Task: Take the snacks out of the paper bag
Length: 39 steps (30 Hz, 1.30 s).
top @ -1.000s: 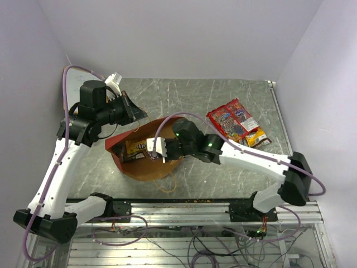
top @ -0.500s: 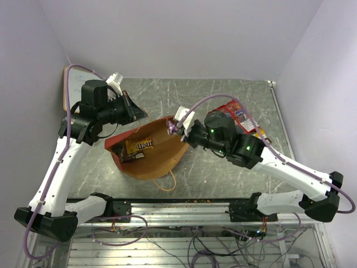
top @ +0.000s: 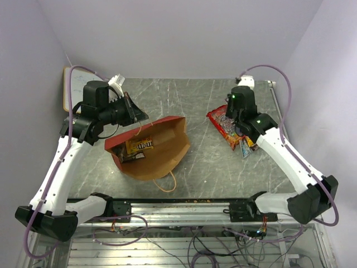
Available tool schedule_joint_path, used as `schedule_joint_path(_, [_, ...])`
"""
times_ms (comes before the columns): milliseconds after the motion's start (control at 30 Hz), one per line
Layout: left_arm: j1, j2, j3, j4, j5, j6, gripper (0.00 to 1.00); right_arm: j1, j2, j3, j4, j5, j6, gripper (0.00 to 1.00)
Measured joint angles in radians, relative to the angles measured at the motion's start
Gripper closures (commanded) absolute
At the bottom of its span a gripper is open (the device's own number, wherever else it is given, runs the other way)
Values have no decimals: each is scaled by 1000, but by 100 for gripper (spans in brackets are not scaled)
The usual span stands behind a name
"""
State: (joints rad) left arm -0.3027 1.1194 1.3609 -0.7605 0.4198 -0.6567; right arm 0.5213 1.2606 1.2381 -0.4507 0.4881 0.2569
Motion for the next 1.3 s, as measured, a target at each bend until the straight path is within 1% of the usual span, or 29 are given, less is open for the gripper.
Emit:
schedule_joint_path(133, [0, 0, -6, 0, 18, 5, 93, -169, 37, -60, -51, -12, 175, 100])
schedule_joint_path(233, [0, 0, -7, 0, 31, 14, 93, -321, 76, -110, -95, -35, 319, 100])
schedule_joint_path(367, [0, 1, -7, 0, 47, 29, 93, -490, 110, -185, -124, -74, 468, 100])
schedule_joint_path(500, [0, 3, -7, 0, 62, 37, 93, -607, 112, -243, -138, -101, 555, 100])
schedule_joint_path(633, [0, 3, -7, 0, 68, 40, 93, -723, 122, -282, -141, -116, 602, 100])
schedule_joint_path(733, [0, 3, -8, 0, 74, 40, 93, -777, 140, -298, -137, -114, 607, 100])
schedule_joint_path(967, [0, 2, -16, -1, 76, 39, 93, -834, 205, -333, -108, -126, 616, 100])
schedule_joint_path(1033, [0, -1, -17, -1, 76, 39, 93, -838, 216, -348, -92, -135, 628, 95])
schedule_joint_path(1167, [0, -5, -21, 0, 77, 38, 93, -842, 230, -388, -38, -160, 652, 90])
schedule_joint_path(1300, [0, -5, -21, 0, 79, 38, 93, -844, 231, -417, 3, -192, 677, 81])
